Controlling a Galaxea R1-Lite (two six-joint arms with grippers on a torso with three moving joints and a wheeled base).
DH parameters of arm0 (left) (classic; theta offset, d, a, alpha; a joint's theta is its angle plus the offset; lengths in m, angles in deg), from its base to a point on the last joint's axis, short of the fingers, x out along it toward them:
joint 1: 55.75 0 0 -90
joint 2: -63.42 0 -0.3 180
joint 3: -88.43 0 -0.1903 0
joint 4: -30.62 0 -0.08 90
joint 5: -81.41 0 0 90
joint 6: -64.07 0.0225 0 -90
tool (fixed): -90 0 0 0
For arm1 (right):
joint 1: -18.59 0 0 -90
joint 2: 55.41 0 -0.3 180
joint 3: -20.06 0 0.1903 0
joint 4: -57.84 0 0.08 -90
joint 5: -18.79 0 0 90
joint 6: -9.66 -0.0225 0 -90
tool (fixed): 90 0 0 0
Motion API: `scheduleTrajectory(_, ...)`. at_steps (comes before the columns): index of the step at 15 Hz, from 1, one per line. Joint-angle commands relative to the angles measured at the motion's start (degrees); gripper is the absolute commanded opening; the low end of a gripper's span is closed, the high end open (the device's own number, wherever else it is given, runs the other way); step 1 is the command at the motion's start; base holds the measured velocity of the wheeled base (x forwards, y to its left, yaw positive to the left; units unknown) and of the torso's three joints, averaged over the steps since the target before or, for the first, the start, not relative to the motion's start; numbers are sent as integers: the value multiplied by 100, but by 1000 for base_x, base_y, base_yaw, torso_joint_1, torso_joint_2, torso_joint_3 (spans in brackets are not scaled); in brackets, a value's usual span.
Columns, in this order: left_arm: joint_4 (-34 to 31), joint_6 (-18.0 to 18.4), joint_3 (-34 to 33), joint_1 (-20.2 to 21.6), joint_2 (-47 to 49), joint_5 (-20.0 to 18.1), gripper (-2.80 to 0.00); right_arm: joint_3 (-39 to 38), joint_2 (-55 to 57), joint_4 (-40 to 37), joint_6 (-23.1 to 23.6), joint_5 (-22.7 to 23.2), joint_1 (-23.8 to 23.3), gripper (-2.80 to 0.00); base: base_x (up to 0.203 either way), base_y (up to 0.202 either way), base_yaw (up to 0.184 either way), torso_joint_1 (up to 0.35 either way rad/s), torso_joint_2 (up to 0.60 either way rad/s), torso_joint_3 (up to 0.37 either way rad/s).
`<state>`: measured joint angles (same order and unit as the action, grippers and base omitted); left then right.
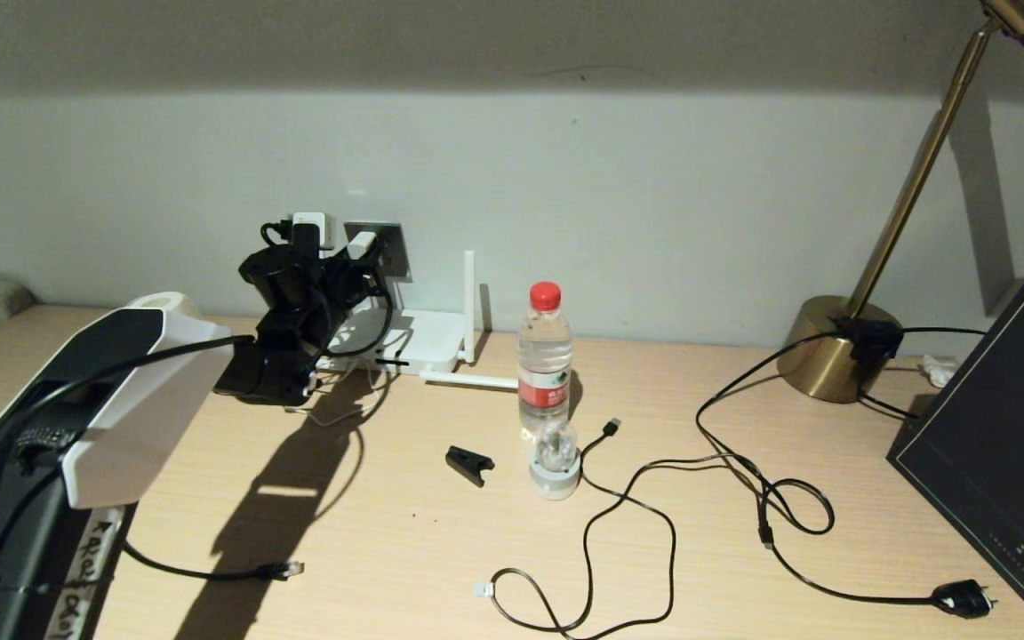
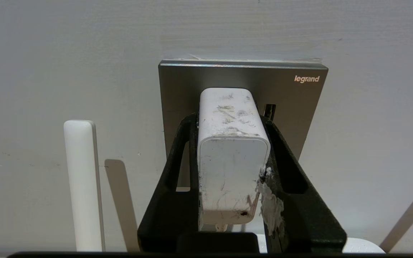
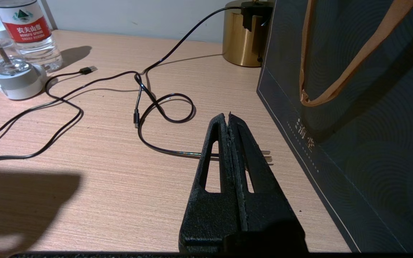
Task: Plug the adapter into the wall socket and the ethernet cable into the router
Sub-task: Plug plug into socket
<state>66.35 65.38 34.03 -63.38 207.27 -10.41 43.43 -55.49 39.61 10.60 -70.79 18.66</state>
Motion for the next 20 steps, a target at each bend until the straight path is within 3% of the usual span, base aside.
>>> scheduleTrajectory(1, 31, 0, -10, -2, 29, 15, -280, -202, 7, 4, 3, 2, 6, -280, 0, 0, 0, 0, 0, 0)
scheduleTrajectory(12, 108, -4, -26, -54, 83, 140, -280, -202, 7, 4, 3, 2, 1, -280, 0, 0, 0, 0, 0, 0)
scheduleTrajectory(13, 115, -9, -24, -54, 60, 100, 0, -202, 7, 4, 3, 2, 1, -280, 0, 0, 0, 0, 0, 0)
scheduleTrajectory(20, 304, -9, -54, -30, 12, 85, 0, -202, 7, 4, 3, 2, 1, -280, 0, 0, 0, 0, 0, 0)
